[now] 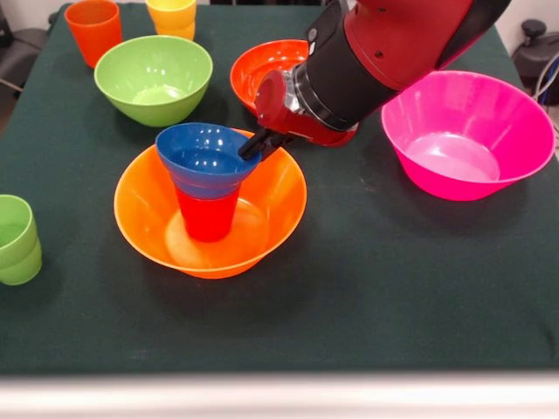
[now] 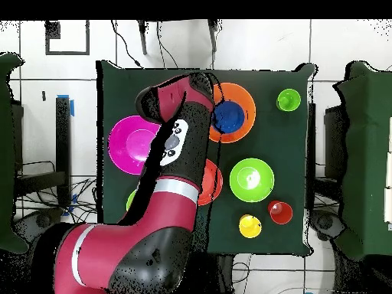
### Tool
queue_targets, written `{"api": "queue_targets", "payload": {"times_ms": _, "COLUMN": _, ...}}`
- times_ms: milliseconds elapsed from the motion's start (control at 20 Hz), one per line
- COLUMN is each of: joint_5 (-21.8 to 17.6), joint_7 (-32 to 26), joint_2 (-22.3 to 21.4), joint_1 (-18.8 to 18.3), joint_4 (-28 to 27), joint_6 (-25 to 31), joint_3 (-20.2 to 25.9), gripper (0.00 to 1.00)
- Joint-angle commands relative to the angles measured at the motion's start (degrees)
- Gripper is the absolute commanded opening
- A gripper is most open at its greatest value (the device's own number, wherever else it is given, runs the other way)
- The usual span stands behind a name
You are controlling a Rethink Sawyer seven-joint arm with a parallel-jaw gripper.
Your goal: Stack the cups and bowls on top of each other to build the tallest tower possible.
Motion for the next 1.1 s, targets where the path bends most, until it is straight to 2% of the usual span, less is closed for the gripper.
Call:
{"api": "queue_targets", "payload": {"times_ms": 50, "joint_5": 0.6, "joint_7": 2.9, "joint_2": 0.0, "joint_1": -0.4, "joint_4": 0.2, "joint_6": -0.8, "joint_3": 5.1, "gripper": 0.0}}
{"api": "queue_targets", "payload": {"times_ms": 200, "joint_5": 0.6, "joint_7": 1.9, "joint_2": -0.4, "joint_1": -0.5, "joint_4": 1.0, "joint_6": -0.4, "joint_3": 5.2, "gripper": 0.0}}
{"api": "queue_targets", "payload": {"times_ms": 250, "joint_5": 0.4, "joint_7": 1.6, "joint_2": -0.5, "joint_1": -0.5, "joint_4": 1.1, "joint_6": -0.4, "joint_3": 5.1, "gripper": 1.0}}
{"api": "queue_targets", "payload": {"times_ms": 600, "joint_5": -0.1, "joint_7": -0.3, "joint_2": -1.0, "joint_1": -1.1, "joint_4": 1.7, "joint_6": -1.2, "joint_3": 5.3, "gripper": 1.0}}
{"api": "queue_targets", "payload": {"times_ms": 1100, "joint_5": 0.3, "joint_7": -0.2, "joint_2": -1.1, "joint_1": -1.1, "joint_4": 1.9, "joint_6": -1.7, "joint_3": 5.9, "gripper": 1.0}}
